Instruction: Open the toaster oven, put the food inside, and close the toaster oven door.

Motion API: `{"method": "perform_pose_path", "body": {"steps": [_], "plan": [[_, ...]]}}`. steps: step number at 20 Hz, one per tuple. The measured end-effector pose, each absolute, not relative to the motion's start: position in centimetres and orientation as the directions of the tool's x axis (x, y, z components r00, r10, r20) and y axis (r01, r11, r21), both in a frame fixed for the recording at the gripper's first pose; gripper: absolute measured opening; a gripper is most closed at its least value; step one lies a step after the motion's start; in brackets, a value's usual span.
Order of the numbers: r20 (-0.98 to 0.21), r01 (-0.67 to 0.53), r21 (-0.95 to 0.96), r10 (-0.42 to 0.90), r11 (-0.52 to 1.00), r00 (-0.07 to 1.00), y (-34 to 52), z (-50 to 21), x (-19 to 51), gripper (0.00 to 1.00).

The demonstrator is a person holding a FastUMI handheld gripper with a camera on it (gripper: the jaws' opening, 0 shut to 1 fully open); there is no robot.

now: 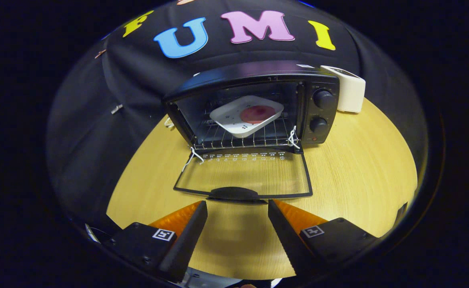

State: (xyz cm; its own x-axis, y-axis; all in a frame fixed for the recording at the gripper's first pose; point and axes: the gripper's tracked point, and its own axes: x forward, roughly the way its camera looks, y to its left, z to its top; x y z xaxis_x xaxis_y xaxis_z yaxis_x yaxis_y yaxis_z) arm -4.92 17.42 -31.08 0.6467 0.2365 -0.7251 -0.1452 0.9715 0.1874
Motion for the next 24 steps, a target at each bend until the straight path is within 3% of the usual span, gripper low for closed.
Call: {"method": "perform_pose_path", "body": {"steps": [11, 24], "plan": [[-0.825, -0.15, 0.004, 0.089, 0.989, 0.559, 18.3, -37.0, -4.6, 0.99], [-0.843, -0.068, 0.021, 0.055, 0.997, 0.535, 18.5, -37.7, -3.8, 1.0]]}}
